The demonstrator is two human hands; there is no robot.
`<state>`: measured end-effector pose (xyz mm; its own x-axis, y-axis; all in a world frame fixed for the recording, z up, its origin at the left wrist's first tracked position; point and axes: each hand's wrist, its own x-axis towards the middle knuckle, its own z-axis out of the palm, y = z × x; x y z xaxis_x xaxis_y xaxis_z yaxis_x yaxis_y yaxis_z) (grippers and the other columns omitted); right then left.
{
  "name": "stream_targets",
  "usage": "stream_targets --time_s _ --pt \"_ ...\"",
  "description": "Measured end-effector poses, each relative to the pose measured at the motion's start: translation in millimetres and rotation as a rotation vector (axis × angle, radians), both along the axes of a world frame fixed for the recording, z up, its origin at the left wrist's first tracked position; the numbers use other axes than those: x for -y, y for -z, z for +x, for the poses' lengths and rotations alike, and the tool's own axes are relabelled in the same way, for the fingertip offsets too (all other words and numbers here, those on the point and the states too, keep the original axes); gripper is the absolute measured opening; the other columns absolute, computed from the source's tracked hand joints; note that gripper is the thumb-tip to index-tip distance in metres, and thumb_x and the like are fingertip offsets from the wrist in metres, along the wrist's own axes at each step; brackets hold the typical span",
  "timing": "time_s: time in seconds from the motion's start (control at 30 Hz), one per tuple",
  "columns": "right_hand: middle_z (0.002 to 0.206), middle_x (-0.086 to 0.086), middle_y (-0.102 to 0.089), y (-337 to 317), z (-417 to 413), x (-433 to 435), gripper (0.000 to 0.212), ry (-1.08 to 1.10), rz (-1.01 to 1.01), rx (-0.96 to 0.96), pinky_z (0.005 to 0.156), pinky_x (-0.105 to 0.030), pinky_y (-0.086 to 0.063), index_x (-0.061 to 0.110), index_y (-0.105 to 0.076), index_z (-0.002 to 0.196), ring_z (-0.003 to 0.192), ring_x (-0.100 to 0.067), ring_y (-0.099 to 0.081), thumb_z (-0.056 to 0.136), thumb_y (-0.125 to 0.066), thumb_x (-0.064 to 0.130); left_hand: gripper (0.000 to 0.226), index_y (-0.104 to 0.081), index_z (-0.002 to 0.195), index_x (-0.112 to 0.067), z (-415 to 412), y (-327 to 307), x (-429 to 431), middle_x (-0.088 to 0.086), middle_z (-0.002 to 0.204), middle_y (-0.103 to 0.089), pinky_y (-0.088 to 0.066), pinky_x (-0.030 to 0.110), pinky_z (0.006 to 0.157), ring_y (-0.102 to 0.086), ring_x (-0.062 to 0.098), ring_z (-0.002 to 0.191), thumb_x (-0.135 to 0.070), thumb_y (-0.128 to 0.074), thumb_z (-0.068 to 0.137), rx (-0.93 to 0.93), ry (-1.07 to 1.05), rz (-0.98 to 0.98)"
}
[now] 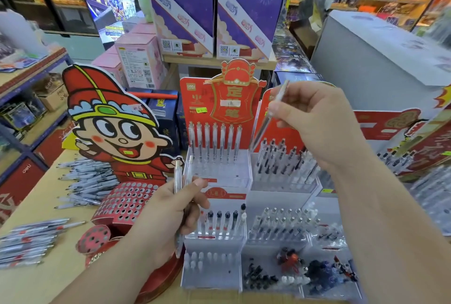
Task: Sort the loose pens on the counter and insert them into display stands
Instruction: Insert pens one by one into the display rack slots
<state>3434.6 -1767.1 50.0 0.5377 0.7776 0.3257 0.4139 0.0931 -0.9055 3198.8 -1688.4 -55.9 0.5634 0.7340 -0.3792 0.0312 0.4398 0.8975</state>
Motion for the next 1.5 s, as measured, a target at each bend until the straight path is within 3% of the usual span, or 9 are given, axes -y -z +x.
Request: stream_targets --time_s 0.17,0.3,0.43,0.63,0.83,0.93,1.03,1.27,1.5 --pt "0.082 0.01 -0.071 21 1 -23 0.01 0.113 -0.121 0.335 0.076 -0.026 -0.055 0.021 -0.074 0.091 0.076 -0.006 -0.065 0.084 -0.079 0.017 0.03 -0.064 0.115 -0.005 -5 4 -5 0.014 0.077 -0.065 -0.029 0.026 0.041 -0.035 0.017 0.046 -0.027 -0.065 0.095 0.005 -0.023 -0.011" --pt "0.081 0.016 -0.068 40 2 -33 0.008 0.148 -0.232 0.449 0.079 -0.034 -0.058 0.021 -0.075 0.09 0.079 -0.005 -0.064 0.084 -0.079 0.024 0.034 -0.065 0.113 -0.003 -4 6 -6 0.015 0.076 -0.064 -0.028 0.025 0.041 -0.035 0.017 0.043 -0.028 -0.068 0.091 0.01 -0.028 -0.011" --pt "0.082 0.015 -0.068 49 6 -38 0.008 0.161 -0.305 0.462 0.08 -0.034 -0.057 0.021 -0.075 0.09 0.081 -0.005 -0.064 0.085 -0.079 0.026 0.04 -0.068 0.087 -0.002 -5 10 -6 0.021 0.081 -0.057 -0.028 0.026 0.042 -0.034 0.019 0.044 -0.04 -0.074 0.077 -0.001 -0.001 -0.001" --pt "0.079 0.021 -0.065 51 6 -41 0.007 0.149 -0.336 0.437 0.075 -0.024 -0.054 0.019 -0.076 0.091 0.077 0.002 -0.063 0.086 -0.078 0.024 0.037 -0.064 0.093 0.0 0 12 -5 0.019 0.08 -0.056 -0.029 0.026 0.041 -0.034 0.019 0.045 -0.035 -0.071 0.082 0.0 -0.007 -0.011" --pt "0.072 0.014 -0.065 56 4 -51 0.025 0.169 -0.49 0.554 0.064 -0.025 -0.049 0.027 -0.062 0.067 0.07 -0.009 -0.064 0.086 -0.077 0.029 0.033 -0.063 0.096 0.004 1 17 -7 0.018 0.077 -0.058 -0.03 0.026 0.041 -0.036 0.019 0.046 -0.029 -0.068 0.092 -0.004 -0.016 -0.011" --pt "0.071 0.005 -0.068 54 6 -59 0.02 0.153 -0.631 0.597 0.06 -0.028 -0.051 0.02 -0.069 0.069 0.069 -0.017 -0.065 0.084 -0.077 0.03 0.031 -0.066 0.093 0.001 0 19 -7 0.02 0.078 -0.058 -0.031 0.027 0.041 -0.036 0.02 0.046 -0.03 -0.068 0.092 -0.008 -0.008 -0.004" --pt "0.071 0.0 -0.069 48 9 -65 0.02 0.108 -0.752 0.612 0.061 -0.031 -0.055 0.016 -0.074 0.074 0.068 -0.019 -0.066 0.082 -0.079 0.033 0.028 -0.068 0.083 -0.005 1 20 -6 0.022 0.079 -0.059 -0.031 0.027 0.041 -0.035 0.021 0.047 -0.032 -0.07 0.089 0.0 0.005 0.005" --pt "0.064 0.001 -0.06 44 7 -68 0.026 0.115 -0.836 0.622 0.051 -0.024 -0.038 0.016 -0.063 0.069 0.06 -0.016 -0.057 0.087 -0.075 0.031 0.052 -0.066 0.091 0.0 -3 16 -3 0.023 0.08 -0.058 -0.028 0.027 0.044 -0.035 0.022 0.048 -0.047 -0.074 0.068 0.034 0.029 0.013" --pt "0.078 -0.002 -0.073 43 3 -61 0.024 0.155 -0.717 0.592 0.066 -0.031 -0.057 0.012 -0.076 0.084 0.07 -0.018 -0.066 0.09 -0.071 0.034 0.028 -0.062 0.106 -0.003 -5 15 1 0.017 0.077 -0.065 -0.028 0.024 0.041 -0.036 0.018 0.044 -0.026 -0.066 0.092 0.04 0.004 -0.011"
